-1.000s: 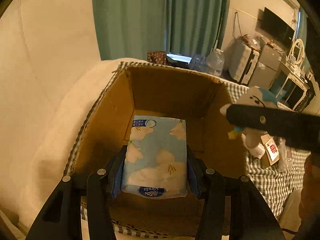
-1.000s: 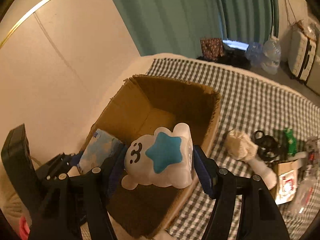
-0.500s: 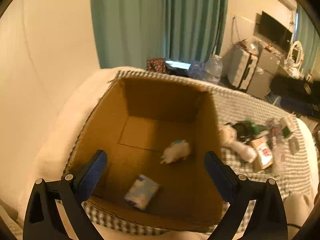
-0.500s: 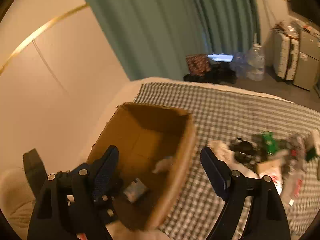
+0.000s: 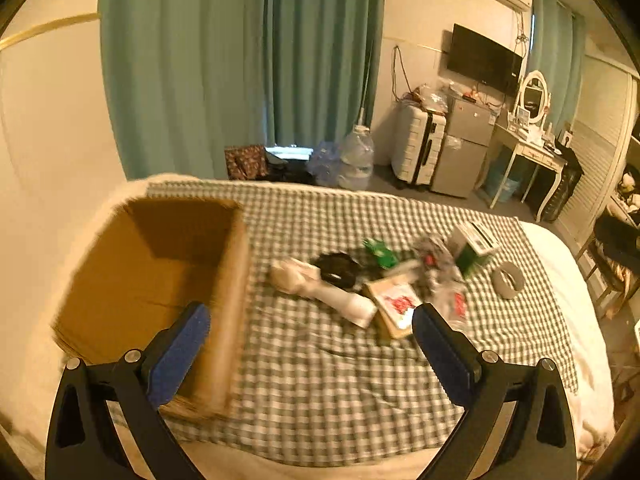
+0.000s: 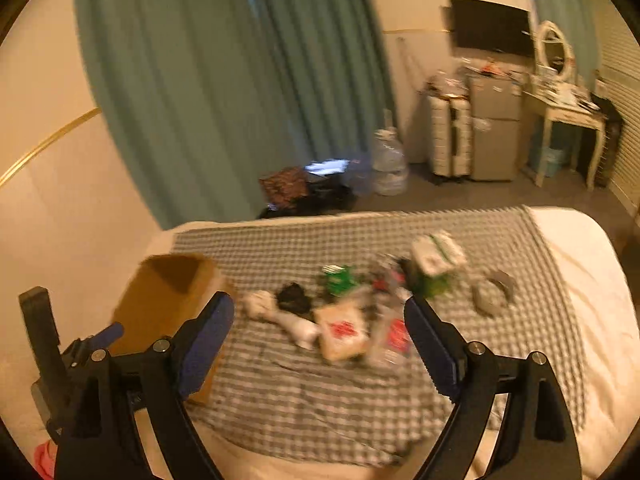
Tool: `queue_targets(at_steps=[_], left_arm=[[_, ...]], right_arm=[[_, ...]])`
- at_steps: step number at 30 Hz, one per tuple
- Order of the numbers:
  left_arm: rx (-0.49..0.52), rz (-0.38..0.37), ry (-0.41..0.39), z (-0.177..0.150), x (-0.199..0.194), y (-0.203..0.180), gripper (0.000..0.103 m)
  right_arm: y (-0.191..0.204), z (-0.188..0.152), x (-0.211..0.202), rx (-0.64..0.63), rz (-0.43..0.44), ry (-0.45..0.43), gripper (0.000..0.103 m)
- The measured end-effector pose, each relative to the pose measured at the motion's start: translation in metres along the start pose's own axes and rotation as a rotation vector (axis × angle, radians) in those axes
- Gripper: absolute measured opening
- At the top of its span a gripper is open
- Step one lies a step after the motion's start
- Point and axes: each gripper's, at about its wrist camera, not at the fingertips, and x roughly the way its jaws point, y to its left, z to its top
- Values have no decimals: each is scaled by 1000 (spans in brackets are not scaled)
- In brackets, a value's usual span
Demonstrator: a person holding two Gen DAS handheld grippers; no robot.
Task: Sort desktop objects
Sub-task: 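Grasp the clear labeled bottle with the right gripper while the left gripper grasps the leaflet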
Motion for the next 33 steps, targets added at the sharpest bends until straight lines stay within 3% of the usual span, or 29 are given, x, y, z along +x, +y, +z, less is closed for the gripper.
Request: queue_targets(at_steps=[5,11,15,19,24,27,28,30,31,33], left_arm=[[-21,31,81,-23,41,-32,103],[5,34,137,-43,87,-54,103],[46,62,142,-52,120,-62,103],[25,82,175,-56,155,-60,103],[-15,56,186,-56,182,-62,103],[-4,55,172,-54,191,-68,103],[1,57,172,-54,195,-70,103],[3,61,168,-54,201,-71,103],[-8,59,173,-54,203,-71,103],[-37,47,178,-52,203,-71,103]], right_arm=[[-46,-26,28,59,-46,77,88],[-68,-52,84,92,-45,155,88],[-81,-60,136,122,-35,226,88],[-84,-66,196,103,-75,290,87],[-91,-72,246,101,-96,364,78],[-97,-79,268,118,-48,427,75],[-98,-82,274,127,-33,453,67],[-103,-83,275,145,-13,456,65],[-103,-82,270,128,-33,444,65],[-105,-76,252,43,-175,368,65]])
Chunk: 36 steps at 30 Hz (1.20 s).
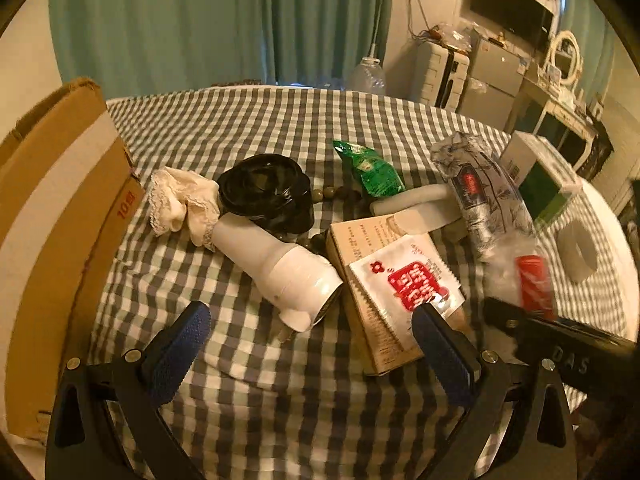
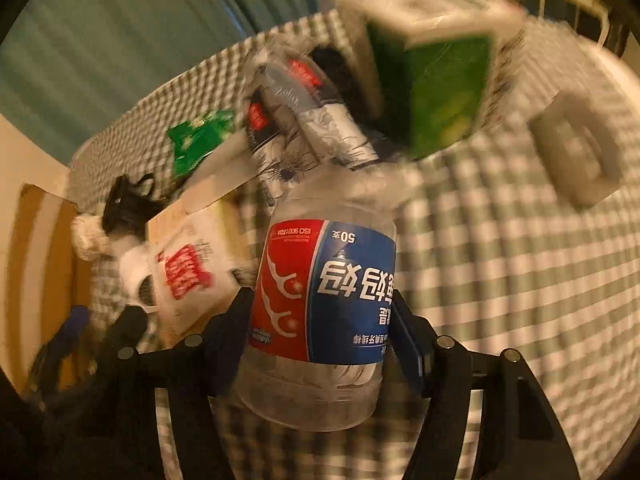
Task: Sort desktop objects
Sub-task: 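Grasp the clear labeled bottle with the right gripper while the left gripper grasps the leaflet, then carry the bottle and leaflet to the cardboard box and release both inside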
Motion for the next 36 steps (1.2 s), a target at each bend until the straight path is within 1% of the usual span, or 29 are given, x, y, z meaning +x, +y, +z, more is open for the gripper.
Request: queue_targets(at_steps=[1,2,3,5,8,9,10,11,12,13,14,15,16,17,18,20,22,26,27,30,33,35,36], left_arm=[[-11,-13,-3,1,-1,-1,103],[-18,-22,-6,2,-1,-4,103],[-27,-35,-12,3,-2,-8,103],[-20,-54,-15,5,0,-19,103],[18,-56,-19,9,6,-40,103],[35,-56,-20,9,9,-47,103],[58,-40,-28,10,11,-51,103],[89,-6,-42,9,14,-58,103],[137,25,-47,8,19,-65,101],[160,31,-43,8,22,-68,87],[192,26,-13,6,28,-70,62],[204,0,14,5,31,-71,59],[209,-10,14,5,29,-71,54],[213,-37,5,5,23,-70,37],[217,-67,6,5,16,-69,30],[222,-70,20,4,10,-67,22],[208,-94,38,2,4,-61,19],[185,-92,49,-2,-13,-50,18],[178,-95,41,-4,-19,-46,18],[162,-116,19,-8,-35,-30,13],[157,-116,17,-7,-47,-18,8],[151,-119,13,-4,-51,-13,7],[150,-122,11,0,-51,-20,6]], right_arm=[[-3,0,-8,-21,-66,-34,65],[-8,0,-16,-30,-112,-66,65],[-17,1,-24,-18,-128,-90,65],[-36,0,-31,40,-108,-102,65],[-59,-4,-28,127,-61,-69,65],[-59,-6,-28,137,-46,-62,65],[-61,-6,-28,143,-38,-59,65],[-62,-7,-29,143,-35,-60,65],[-62,-7,-28,141,-33,-62,65],[-62,-8,-29,139,-32,-63,65],[-63,-9,-29,136,-29,-63,65],[-63,-8,-30,135,-27,-61,65],[-59,-10,-25,134,-25,-61,65],[-62,-8,-25,135,-22,-62,65],[-63,-9,-27,140,-19,-66,65],[-65,-4,-29,143,-13,-73,65],[-60,0,-29,141,-11,-82,65],[-64,-3,-42,157,-8,-117,65],[-66,-3,-45,164,-8,-122,65],[-72,-6,-53,182,3,-134,65],[-73,-8,-61,183,1,-141,65],[-71,-10,-67,179,6,-150,65],[-68,-10,-71,174,5,-158,65]])
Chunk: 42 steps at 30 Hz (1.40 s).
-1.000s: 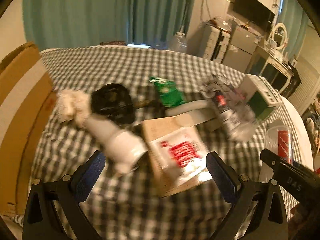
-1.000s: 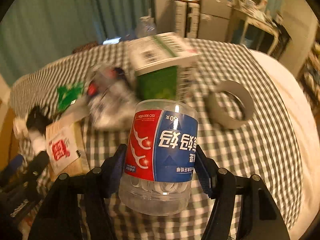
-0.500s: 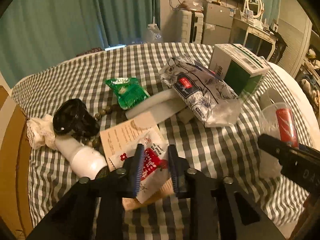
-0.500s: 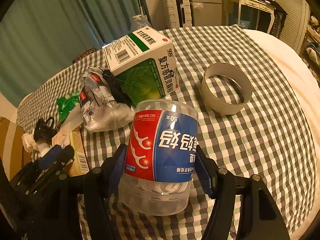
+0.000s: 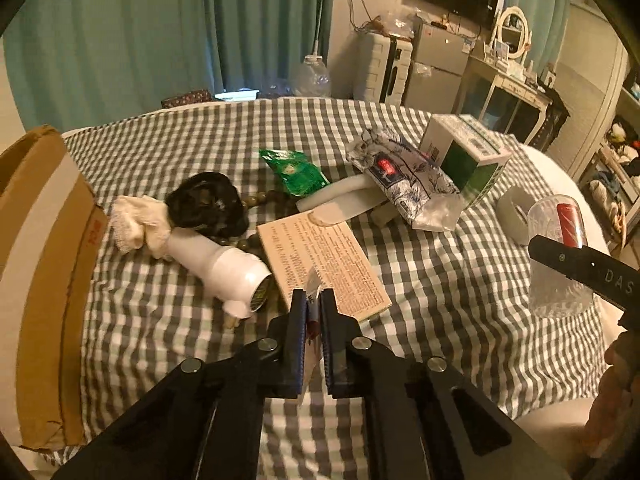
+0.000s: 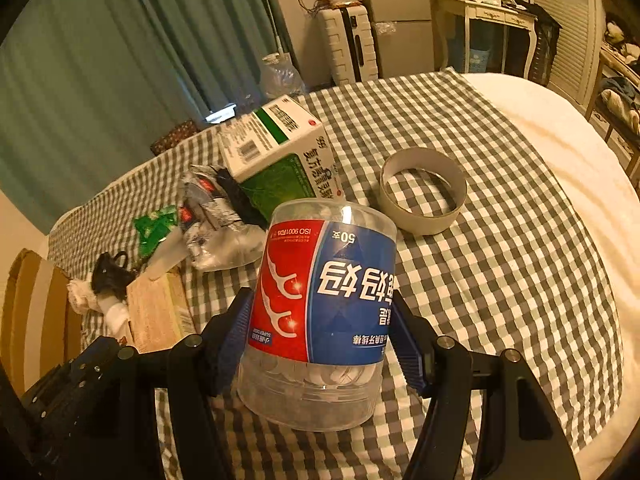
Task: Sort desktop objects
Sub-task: 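Carry the bottle and leaflet to the cardboard box and release both inside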
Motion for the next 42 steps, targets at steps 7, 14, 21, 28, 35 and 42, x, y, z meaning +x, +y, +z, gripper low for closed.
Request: queue_targets(at_steps=[7,14,21,28,35,42], left_arm=[[12,63,54,-17,10,16,6],[-61,14,118,-32,29,41,8],[-9,-85,124,-36,27,17,23],[53,-47,116,-46,30,2,4],[11,-63,11,-18,-19,13,4],[-9,-75,-95,18,-83,36,4]], right_arm=[[13,-4,-10,-29,9,-13,65],[18,-7,-1,-47,10,9,65],[7,-8,9,-12,-2,35,65],[6,-8,8,-21,-7,34,65],[30,-7,-24,-83,19,-6,65],[89,-10,-81,-179,124,-57,65]])
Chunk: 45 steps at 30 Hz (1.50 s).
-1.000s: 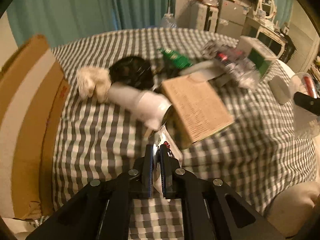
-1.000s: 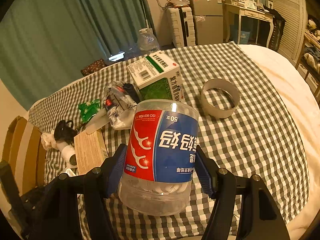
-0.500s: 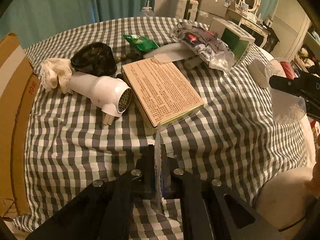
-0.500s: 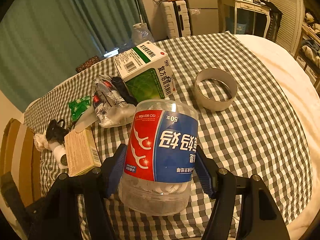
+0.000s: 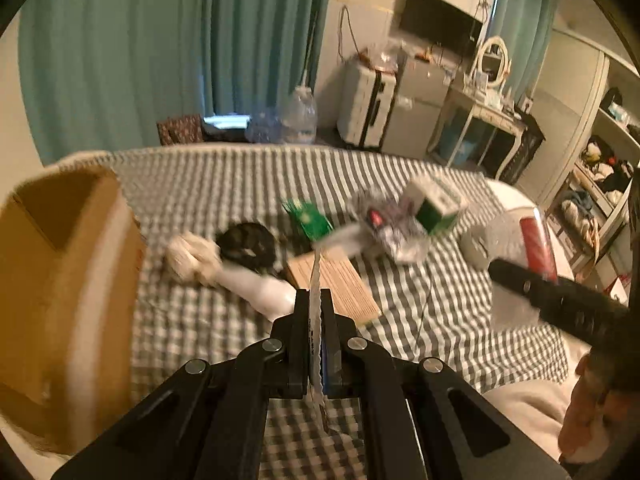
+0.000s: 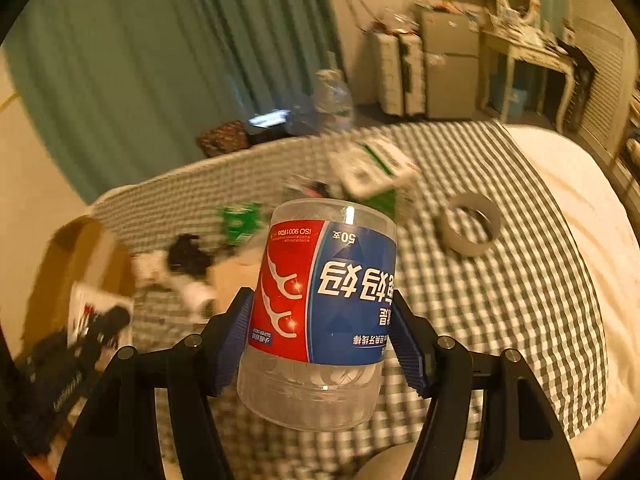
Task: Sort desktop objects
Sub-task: 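Carry the bottle and leaflet to the cardboard box and release both inside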
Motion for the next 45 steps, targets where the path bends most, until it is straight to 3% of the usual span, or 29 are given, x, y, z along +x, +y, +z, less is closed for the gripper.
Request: queue_targets(at_steps=[7,15,22,27,30,31,32,34,36,40,45], left_arm=[[-53,55,-52,32,-62,65,4],[-121,183,-73,27,-93,157,4],[-215,236,-16,-8,-80,227,4],[-264,220,31,-25,-60,250,4],[-274,221,42,-30,-52,255,17],[-279,229,46,-31,-50,256,39],[-286,240,42,-34,-52,258,67],[-300,261,5,-37,-55,259,84],[-295,264,-28,-39,-61,257,85],[-281,261,-17,-35,-66,249,89],[-240,239,-15,-26,-76,219,89]], right_arm=[[97,14,-38,-107,188,-18,65],[205,10,-32,-195,348,40,65],[282,-8,7,-296,374,123,65],[317,-12,38,-339,357,166,65],[322,-8,52,-321,372,177,67],[322,-6,55,-306,386,174,74],[321,-2,56,-284,408,164,79],[316,3,56,-259,417,138,85],[318,8,51,-263,402,116,85],[304,14,41,-254,367,85,85],[255,21,13,-192,324,38,85]])
